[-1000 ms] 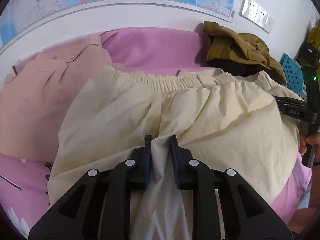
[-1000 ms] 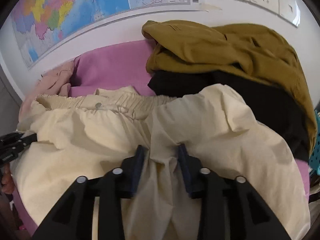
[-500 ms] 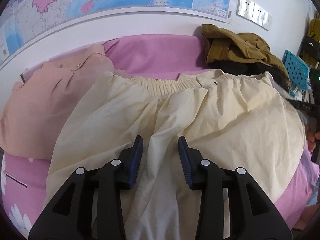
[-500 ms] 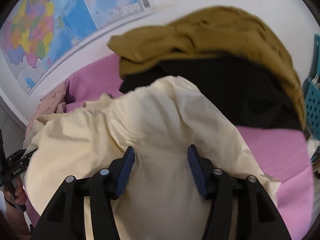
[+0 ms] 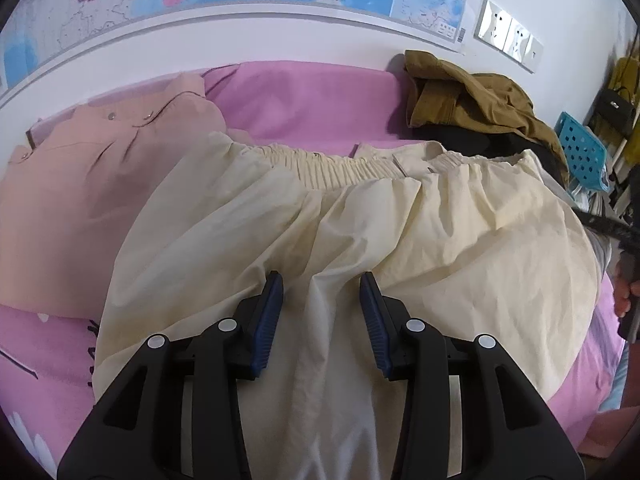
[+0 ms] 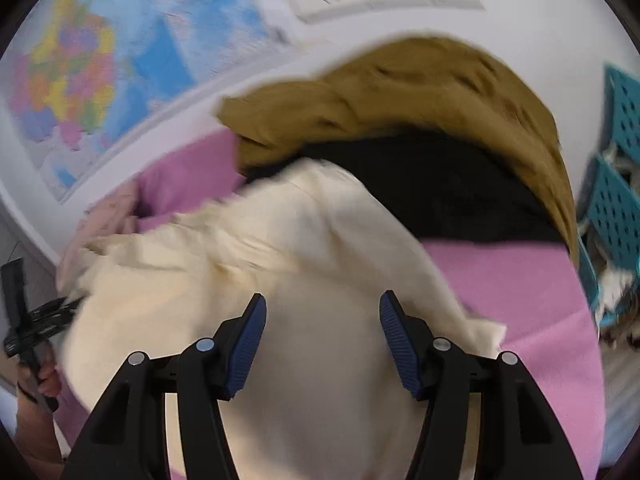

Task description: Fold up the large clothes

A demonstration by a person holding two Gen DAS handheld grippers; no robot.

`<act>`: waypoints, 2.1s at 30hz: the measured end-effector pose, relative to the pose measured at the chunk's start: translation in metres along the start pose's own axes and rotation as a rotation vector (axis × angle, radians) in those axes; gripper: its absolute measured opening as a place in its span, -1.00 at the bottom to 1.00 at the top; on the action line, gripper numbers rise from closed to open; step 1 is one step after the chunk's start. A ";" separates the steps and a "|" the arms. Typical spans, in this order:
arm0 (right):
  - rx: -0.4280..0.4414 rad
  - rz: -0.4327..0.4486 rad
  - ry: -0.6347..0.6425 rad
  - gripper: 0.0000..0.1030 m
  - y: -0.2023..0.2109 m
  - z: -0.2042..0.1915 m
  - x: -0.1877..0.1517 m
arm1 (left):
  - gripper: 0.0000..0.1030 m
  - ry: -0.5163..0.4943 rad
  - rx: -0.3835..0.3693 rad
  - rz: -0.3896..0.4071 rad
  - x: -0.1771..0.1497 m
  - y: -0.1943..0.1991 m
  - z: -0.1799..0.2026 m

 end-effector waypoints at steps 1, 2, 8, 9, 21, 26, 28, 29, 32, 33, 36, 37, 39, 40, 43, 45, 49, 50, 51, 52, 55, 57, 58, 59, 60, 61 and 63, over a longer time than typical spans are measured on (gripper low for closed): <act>0.023 -0.010 -0.022 0.09 -0.007 0.007 -0.004 | -0.18 -0.001 -0.003 0.002 0.000 -0.001 0.000; 0.051 -0.009 -0.047 0.09 -0.009 0.012 -0.008 | -0.18 0.000 -0.009 0.006 -0.001 -0.004 -0.002; 0.065 -0.004 -0.071 0.11 -0.014 0.016 -0.014 | -0.20 0.028 -0.035 0.007 -0.001 -0.005 -0.007; 0.067 -0.012 -0.081 0.13 -0.011 0.016 -0.014 | -0.20 0.010 0.000 0.017 -0.001 0.001 -0.005; 0.130 0.058 -0.033 0.28 0.050 0.004 -0.037 | 0.02 0.087 0.048 0.131 -0.037 0.079 -0.043; 0.111 0.020 -0.047 0.18 0.027 0.015 -0.047 | 0.00 0.135 0.029 0.102 -0.046 0.045 -0.061; 0.111 0.016 -0.056 0.17 0.020 0.019 -0.048 | 0.00 0.112 0.053 0.103 -0.044 0.034 -0.059; 0.107 0.016 -0.060 0.18 0.018 0.019 -0.049 | 0.01 0.104 0.063 0.094 -0.044 0.030 -0.056; 0.098 0.007 -0.069 0.19 0.019 0.018 -0.048 | 0.03 0.090 0.092 0.071 -0.040 0.024 -0.053; 0.103 0.001 -0.082 0.20 0.021 0.018 -0.048 | 0.03 0.097 0.096 0.064 -0.040 0.024 -0.053; 0.120 -0.004 -0.108 0.31 0.030 0.019 -0.048 | 0.04 0.119 0.122 0.061 -0.041 0.034 -0.052; 0.132 0.001 -0.111 0.37 0.034 0.018 -0.048 | 0.04 0.127 0.125 0.065 -0.042 0.037 -0.052; 0.131 0.007 -0.111 0.39 0.044 0.016 -0.050 | 0.08 0.156 0.141 0.081 -0.044 0.051 -0.052; 0.143 0.012 -0.116 0.43 0.050 0.015 -0.052 | 0.19 0.168 0.147 0.088 -0.047 0.058 -0.053; 0.209 0.027 -0.164 0.48 0.068 0.018 -0.057 | 0.21 0.205 0.121 0.106 -0.059 0.084 -0.054; 0.256 0.036 -0.205 0.53 0.081 0.021 -0.064 | 0.20 0.234 0.064 0.109 -0.067 0.099 -0.055; 0.360 -0.009 -0.284 0.61 0.092 0.020 -0.094 | 0.23 0.255 -0.042 0.075 -0.088 0.113 -0.050; 0.368 -0.026 -0.294 0.61 0.091 0.020 -0.100 | 0.26 0.260 -0.094 0.051 -0.096 0.113 -0.045; 0.386 -0.052 -0.314 0.61 0.089 0.019 -0.109 | 0.26 0.266 -0.135 0.024 -0.103 0.111 -0.040; 0.403 -0.075 -0.332 0.61 0.086 0.018 -0.116 | 0.26 0.257 -0.144 -0.003 -0.110 0.106 -0.035; 0.415 -0.100 -0.349 0.61 0.076 0.013 -0.122 | 0.26 0.232 -0.172 -0.069 -0.120 0.090 -0.018; 0.416 -0.099 -0.361 0.61 0.069 0.011 -0.119 | 0.26 0.260 -0.230 -0.089 -0.121 0.077 -0.010; 0.417 -0.098 -0.366 0.62 0.064 0.010 -0.117 | 0.29 0.274 -0.249 -0.095 -0.119 0.073 -0.008; 0.410 -0.098 -0.369 0.62 0.060 0.009 -0.115 | 0.34 0.301 -0.267 -0.100 -0.117 0.065 -0.006; 0.400 -0.096 -0.381 0.63 0.054 0.008 -0.112 | 0.38 0.306 -0.266 -0.087 -0.114 0.063 -0.005; 0.391 -0.086 -0.382 0.63 0.050 0.007 -0.109 | 0.42 0.313 -0.271 -0.080 -0.111 0.061 -0.004; 0.368 -0.070 -0.383 0.68 0.044 0.006 -0.102 | 0.42 0.338 -0.288 -0.073 -0.103 0.055 -0.004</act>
Point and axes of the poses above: each gripper's, at about its wrist camera, not at the fingertips, and y roughly against the way its jaws point, z to its right, x to its top, the point moved 6 cm from there along -y, roughly the way its jaws point
